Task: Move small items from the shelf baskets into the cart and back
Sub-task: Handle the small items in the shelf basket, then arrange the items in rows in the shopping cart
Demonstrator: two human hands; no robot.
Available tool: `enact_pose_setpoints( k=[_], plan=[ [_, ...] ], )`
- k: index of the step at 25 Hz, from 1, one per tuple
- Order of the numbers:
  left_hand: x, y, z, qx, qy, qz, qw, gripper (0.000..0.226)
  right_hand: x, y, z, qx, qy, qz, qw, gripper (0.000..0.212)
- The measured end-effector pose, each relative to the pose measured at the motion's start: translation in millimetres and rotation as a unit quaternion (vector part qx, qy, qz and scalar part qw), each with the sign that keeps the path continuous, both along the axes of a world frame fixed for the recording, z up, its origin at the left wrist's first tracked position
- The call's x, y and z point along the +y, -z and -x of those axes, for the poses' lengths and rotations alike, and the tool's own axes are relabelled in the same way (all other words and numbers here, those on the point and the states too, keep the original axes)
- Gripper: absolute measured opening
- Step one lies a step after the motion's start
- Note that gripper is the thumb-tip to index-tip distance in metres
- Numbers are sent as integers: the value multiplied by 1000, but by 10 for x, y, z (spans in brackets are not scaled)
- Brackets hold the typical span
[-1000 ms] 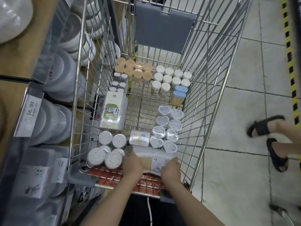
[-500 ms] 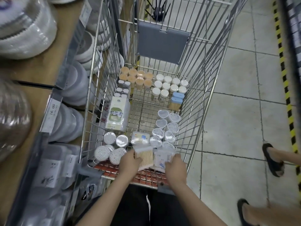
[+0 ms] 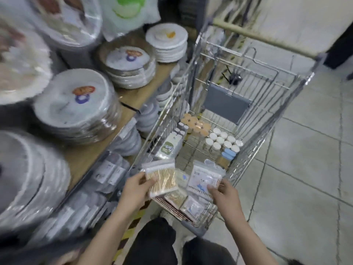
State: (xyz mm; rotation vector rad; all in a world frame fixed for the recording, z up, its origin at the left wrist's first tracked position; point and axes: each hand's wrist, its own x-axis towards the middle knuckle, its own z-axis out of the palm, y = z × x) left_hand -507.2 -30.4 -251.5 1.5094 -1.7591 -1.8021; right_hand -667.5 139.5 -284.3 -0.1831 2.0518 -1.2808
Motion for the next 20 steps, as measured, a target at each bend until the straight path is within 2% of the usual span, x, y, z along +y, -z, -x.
enact_pose_setpoints(
  k=[3,6,9,15,20],
  plan=[
    [307,-355,-355,34,-127,-12,991,10,19,-334,-17,-34,-72,77,994,13],
    [715,-645,-807,66,-256,-17,964,8,-15,-559,-145,-49,-161,106,980,20],
    [1160,-871,-1259,90,-351,9,932,11,-48,-774,-430,-86,-254,141,953,17],
    [1962,-1173,-2072,124,-501,31,856,15,-22,-1118,-1204,-115,-417,175,885,25],
    [2294,-1387,-2715,146,-565,58,810,15,-93,-1420,-1895,-135,-480,200,843,27]
  ],
)
